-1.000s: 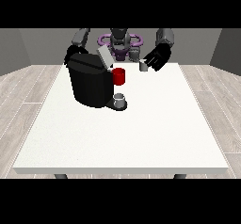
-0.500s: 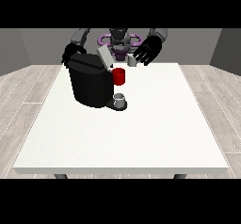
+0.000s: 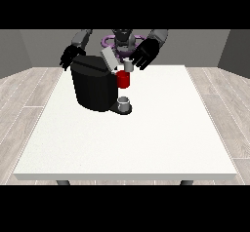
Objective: Insert the coffee pod into the coffee machine and close the lid
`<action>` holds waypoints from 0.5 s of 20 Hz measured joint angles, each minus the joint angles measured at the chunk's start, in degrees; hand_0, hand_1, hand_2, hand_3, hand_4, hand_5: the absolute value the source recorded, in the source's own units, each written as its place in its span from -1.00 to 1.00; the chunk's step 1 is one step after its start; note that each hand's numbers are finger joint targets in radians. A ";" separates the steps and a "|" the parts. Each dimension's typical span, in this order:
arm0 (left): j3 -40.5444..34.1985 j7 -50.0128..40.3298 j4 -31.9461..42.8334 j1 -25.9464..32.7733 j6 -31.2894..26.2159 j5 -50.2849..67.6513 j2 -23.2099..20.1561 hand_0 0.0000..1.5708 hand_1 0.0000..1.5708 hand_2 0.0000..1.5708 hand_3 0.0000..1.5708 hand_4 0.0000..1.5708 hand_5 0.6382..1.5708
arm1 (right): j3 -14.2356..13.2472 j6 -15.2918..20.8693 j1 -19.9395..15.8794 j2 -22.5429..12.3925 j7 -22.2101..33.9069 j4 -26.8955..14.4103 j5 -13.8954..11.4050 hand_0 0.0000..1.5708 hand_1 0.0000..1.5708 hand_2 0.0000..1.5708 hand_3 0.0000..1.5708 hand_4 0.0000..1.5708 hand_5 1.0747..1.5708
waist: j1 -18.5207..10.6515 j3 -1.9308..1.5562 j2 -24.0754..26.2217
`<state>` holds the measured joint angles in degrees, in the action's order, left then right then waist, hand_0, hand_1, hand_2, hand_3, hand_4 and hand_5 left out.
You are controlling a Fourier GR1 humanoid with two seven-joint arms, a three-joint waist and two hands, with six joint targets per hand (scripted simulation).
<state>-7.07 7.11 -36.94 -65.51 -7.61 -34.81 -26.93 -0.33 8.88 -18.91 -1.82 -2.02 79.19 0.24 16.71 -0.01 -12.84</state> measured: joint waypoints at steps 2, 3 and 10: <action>-0.27 -0.08 0.36 -1.01 -0.44 -0.06 -0.57 0.67 0.67 0.69 0.57 -0.37 1.00 | -0.17 0.22 -0.53 -0.01 -0.06 0.25 -0.05 -1.00 -1.00 -1.00 -1.00 -0.39 1.00 | 0.30 0.00 -0.81; -0.23 0.03 0.45 -1.04 -0.23 -0.24 -0.50 0.65 0.65 0.67 0.56 -0.37 1.00 | -0.21 0.35 -0.48 0.11 -0.35 0.34 -0.08 -1.00 -1.00 -1.00 -1.00 -0.33 1.00 | 0.36 0.00 -1.15; 0.37 -0.78 0.71 -1.22 -0.62 -0.99 0.90 0.60 0.60 0.65 0.54 -0.35 1.00 | -1.17 0.19 0.99 -0.17 -1.10 -0.42 0.44 -1.00 -1.00 -1.00 -1.00 -0.32 1.00 | 0.15 0.00 -0.60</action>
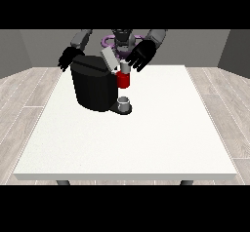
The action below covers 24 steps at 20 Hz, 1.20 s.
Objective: Insert the coffee pod into the coffee machine and close the lid
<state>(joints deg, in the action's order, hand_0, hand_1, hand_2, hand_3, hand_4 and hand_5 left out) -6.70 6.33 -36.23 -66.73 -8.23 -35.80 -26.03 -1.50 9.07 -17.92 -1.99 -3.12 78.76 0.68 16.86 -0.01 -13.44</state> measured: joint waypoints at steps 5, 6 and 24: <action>0.27 -0.14 0.22 -0.18 0.45 -0.52 1.19 0.51 0.51 0.61 0.52 -0.37 1.00 | -0.11 0.41 -0.38 0.31 0.95 0.48 0.23 -1.00 -1.00 -1.00 -1.00 -0.35 1.00 | 0.12 -0.01 -0.06; 0.32 0.03 0.35 0.33 0.83 -0.61 1.61 0.51 0.51 0.61 0.52 -0.37 1.00 | -0.05 0.39 -0.18 0.35 1.28 0.70 0.29 -1.00 -1.00 -1.00 -1.00 -0.34 1.00 | 0.03 -0.01 0.04; -0.14 0.39 1.76 -0.96 -0.28 -1.73 1.02 0.52 0.52 0.58 0.45 -0.41 1.00 | -1.45 0.03 -0.56 -0.49 -0.25 1.33 1.15 -1.00 -1.00 -1.00 -1.00 -0.43 1.00 | 0.00 -0.03 -1.94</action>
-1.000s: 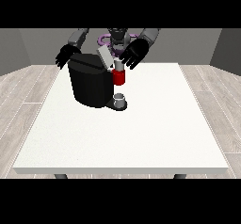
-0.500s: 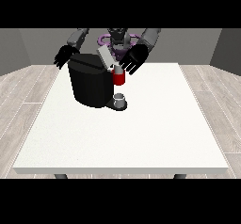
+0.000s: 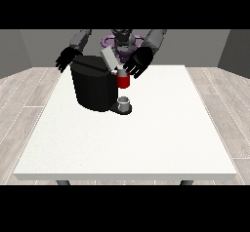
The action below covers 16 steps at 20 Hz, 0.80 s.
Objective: Insert the coffee pod into the coffee machine and close the lid
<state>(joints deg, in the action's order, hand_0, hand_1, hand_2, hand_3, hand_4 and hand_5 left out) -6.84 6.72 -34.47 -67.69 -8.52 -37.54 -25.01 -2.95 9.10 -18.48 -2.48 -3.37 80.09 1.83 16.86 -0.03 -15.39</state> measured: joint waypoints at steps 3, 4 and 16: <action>-0.23 0.59 -0.24 -0.12 -0.01 0.06 -0.13 0.48 0.48 0.52 0.35 -0.42 1.00 | -0.68 -0.60 -0.05 -0.49 -0.86 -0.62 0.53 -1.00 -1.00 -1.00 -1.00 -0.45 1.00 | -0.13 -0.04 -0.79; -0.23 0.44 -0.15 0.11 0.18 -0.05 0.03 0.44 0.44 0.49 0.31 -0.44 1.00 | -0.41 -0.51 0.30 -0.18 -0.80 -0.59 0.47 -1.00 -1.00 -1.00 -1.00 -0.49 1.00 | -0.09 -0.04 -0.55; 0.57 3.06 -0.48 1.65 0.84 -1.73 -0.42 0.36 0.36 0.42 0.21 -0.54 1.00 | -0.30 0.46 1.05 -0.08 1.01 0.62 0.25 -1.00 -1.00 -1.00 -1.00 -0.45 1.00 | -0.81 -0.14 0.66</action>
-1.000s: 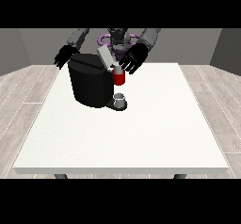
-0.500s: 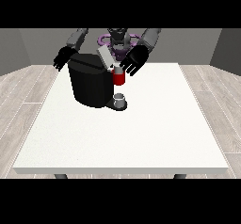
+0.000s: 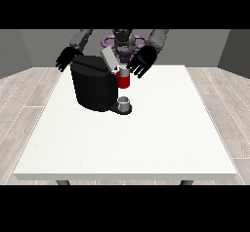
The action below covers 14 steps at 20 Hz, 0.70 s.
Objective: Insert the coffee pod into the coffee machine and close the lid
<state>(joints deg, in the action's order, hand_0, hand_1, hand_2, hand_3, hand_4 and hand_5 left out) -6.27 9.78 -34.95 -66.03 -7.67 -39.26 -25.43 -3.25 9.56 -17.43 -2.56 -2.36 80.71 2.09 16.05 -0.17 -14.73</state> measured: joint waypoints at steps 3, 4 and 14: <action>0.29 -0.49 -0.05 -0.39 -0.21 -0.45 0.36 0.16 0.16 0.30 0.10 -0.54 1.00 | 0.01 0.02 -0.52 0.13 -0.10 -0.49 0.03 -1.00 -1.00 -1.00 -1.00 -0.42 1.00 | -0.36 0.06 0.02; 0.41 -0.19 -0.08 -0.55 -0.52 -0.58 0.23 -0.28 -0.28 0.03 -0.18 -0.70 1.00 | 0.30 0.43 -0.48 0.57 -0.69 -0.52 -0.31 -1.00 -1.00 -1.00 -1.00 -0.47 1.00 | -0.43 0.05 -0.21; 2.71 0.16 -0.31 -0.78 -3.66 -3.35 -0.69 -1.00 -1.00 -1.00 -1.00 -1.00 1.00 | -0.79 0.18 -0.61 0.26 -2.29 -2.79 0.22 -1.00 -1.00 -1.00 -1.00 -0.55 1.00 | -0.89 0.09 -0.11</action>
<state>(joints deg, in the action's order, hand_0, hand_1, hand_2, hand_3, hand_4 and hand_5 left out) -3.56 9.94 -35.26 -66.81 -11.33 -42.61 -26.12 -4.04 9.75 -18.04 -2.30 -4.65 77.92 2.31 15.16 -0.08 -14.85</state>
